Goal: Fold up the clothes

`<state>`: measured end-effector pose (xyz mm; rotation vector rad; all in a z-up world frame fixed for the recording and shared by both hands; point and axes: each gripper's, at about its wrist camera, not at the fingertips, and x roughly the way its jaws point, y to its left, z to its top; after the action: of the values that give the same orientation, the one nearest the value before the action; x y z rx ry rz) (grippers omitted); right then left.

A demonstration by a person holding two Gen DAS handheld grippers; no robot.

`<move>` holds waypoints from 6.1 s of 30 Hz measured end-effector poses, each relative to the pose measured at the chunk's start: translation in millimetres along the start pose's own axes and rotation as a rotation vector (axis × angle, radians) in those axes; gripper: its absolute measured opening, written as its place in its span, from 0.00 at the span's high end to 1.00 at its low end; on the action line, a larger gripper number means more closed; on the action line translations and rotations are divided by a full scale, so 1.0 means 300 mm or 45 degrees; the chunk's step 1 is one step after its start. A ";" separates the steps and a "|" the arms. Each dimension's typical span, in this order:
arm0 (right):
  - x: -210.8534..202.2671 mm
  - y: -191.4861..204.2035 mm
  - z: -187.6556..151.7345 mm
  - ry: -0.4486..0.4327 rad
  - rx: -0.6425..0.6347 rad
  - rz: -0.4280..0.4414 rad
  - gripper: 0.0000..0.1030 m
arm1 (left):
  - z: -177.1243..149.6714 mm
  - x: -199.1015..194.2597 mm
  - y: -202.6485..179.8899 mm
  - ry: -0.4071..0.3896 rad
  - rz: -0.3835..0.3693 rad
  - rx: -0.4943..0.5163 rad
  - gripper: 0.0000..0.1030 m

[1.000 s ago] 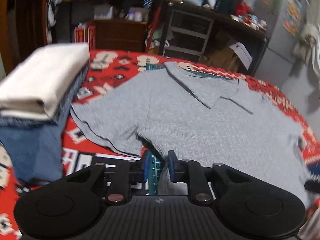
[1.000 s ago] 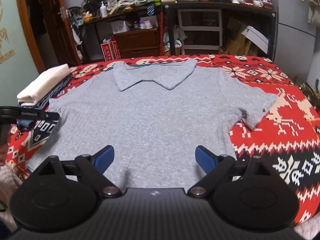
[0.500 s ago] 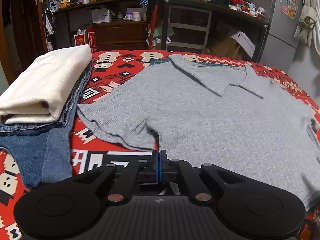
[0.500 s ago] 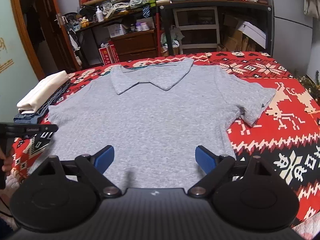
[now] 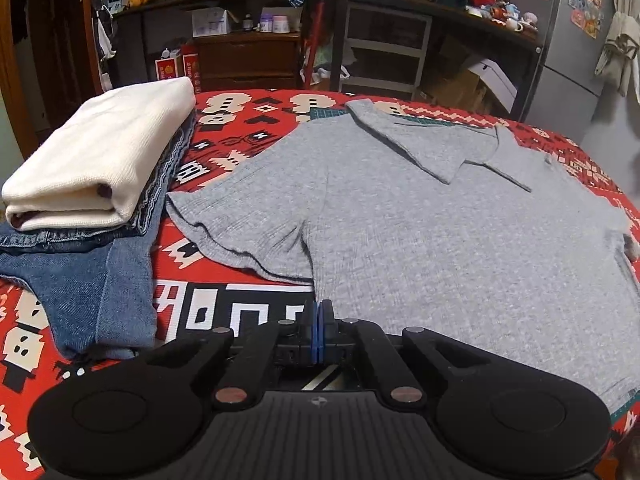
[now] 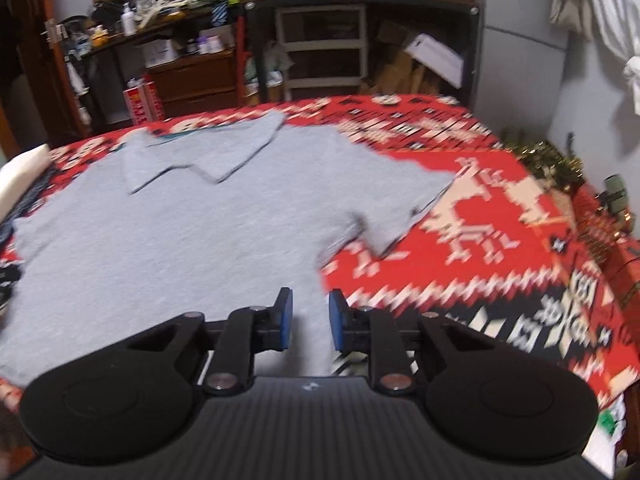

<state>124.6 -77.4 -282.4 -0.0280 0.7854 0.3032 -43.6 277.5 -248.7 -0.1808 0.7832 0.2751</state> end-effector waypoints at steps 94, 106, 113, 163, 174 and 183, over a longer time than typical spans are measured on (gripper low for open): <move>-0.087 0.107 0.214 0.050 -0.118 0.237 0.02 | 0.130 -0.175 -0.143 0.038 -0.167 0.105 0.15; 0.447 0.237 0.435 0.184 -0.226 0.208 0.01 | 0.365 0.322 -0.241 0.078 -0.153 0.248 0.13; 0.594 0.261 0.464 0.322 -0.239 0.171 0.01 | 0.409 0.419 -0.276 0.201 -0.114 0.314 0.12; 0.860 0.572 0.755 0.505 -0.380 0.350 0.94 | 0.778 0.704 -0.360 0.500 -0.244 0.113 0.95; 0.836 0.500 0.811 0.472 -0.291 0.346 0.92 | 0.829 0.689 -0.306 0.493 -0.235 0.062 0.95; 0.879 0.310 0.873 0.446 -0.228 0.210 0.91 | 0.864 0.672 -0.186 0.438 -0.092 0.045 0.91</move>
<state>455.5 115.5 -273.2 -0.1894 1.1088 0.5335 283.4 328.0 -209.4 -0.2259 1.1190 0.1625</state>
